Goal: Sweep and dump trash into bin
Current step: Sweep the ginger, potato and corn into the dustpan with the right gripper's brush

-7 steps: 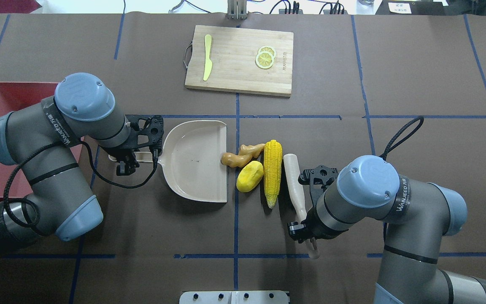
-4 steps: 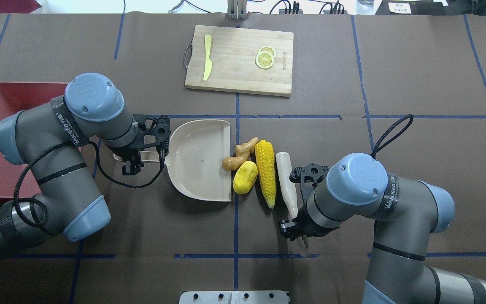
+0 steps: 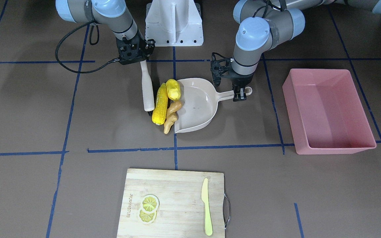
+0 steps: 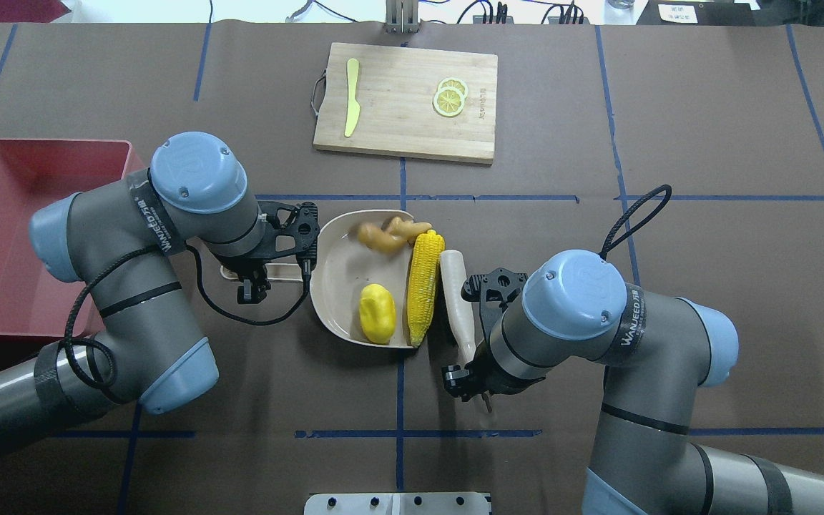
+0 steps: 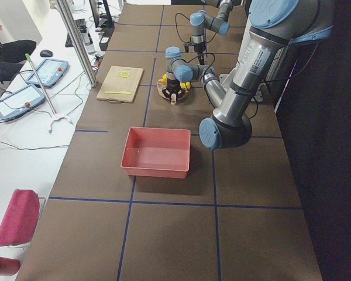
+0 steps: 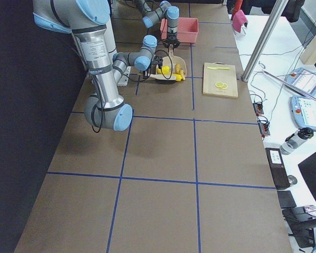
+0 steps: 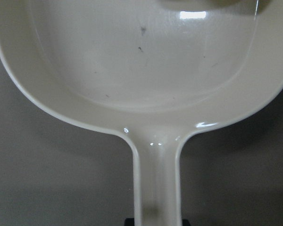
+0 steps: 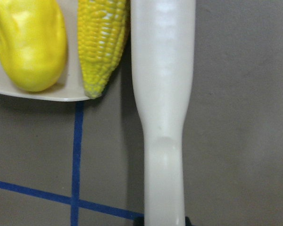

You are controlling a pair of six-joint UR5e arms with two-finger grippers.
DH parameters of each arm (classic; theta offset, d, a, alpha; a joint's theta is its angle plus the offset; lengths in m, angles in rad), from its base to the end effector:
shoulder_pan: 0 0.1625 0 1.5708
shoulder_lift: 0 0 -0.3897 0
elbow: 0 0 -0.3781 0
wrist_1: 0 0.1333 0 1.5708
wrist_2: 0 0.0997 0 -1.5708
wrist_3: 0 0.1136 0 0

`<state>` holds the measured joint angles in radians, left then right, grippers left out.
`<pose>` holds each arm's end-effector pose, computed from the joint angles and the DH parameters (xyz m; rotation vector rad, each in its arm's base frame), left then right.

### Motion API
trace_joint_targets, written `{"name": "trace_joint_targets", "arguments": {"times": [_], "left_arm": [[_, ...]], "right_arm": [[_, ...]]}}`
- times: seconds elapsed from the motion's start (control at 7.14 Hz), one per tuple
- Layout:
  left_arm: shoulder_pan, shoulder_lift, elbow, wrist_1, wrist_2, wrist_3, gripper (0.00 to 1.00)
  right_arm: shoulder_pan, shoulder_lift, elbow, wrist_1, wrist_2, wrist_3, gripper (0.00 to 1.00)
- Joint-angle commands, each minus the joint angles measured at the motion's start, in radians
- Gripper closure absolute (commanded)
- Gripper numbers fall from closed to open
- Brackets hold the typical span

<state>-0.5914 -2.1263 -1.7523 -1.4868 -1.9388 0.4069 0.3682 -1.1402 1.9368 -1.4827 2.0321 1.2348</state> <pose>0.4707 -0.4275 0.2631 0.5695 0.5734 1.4378 -0.5010 -0.2820 0.2336 -0.1046 -0.9633 -0.1743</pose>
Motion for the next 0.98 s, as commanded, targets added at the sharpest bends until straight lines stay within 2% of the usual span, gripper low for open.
{"name": "trace_joint_targets", "arguments": {"times": [0.0,0.56,0.84], "left_arm": [[0.004,-0.030,0.030,0.000,-0.002,-0.017,0.93],[0.004,-0.030,0.031,-0.015,-0.005,-0.034,0.92],[0.005,-0.015,0.033,-0.126,-0.008,-0.083,0.92]], "right_arm": [[0.002,0.028,-0.019,0.009,-0.001,-0.001,1.00],[0.015,0.069,-0.025,0.009,-0.001,0.000,1.00],[0.031,0.071,-0.024,0.009,0.003,-0.001,1.00]]}}
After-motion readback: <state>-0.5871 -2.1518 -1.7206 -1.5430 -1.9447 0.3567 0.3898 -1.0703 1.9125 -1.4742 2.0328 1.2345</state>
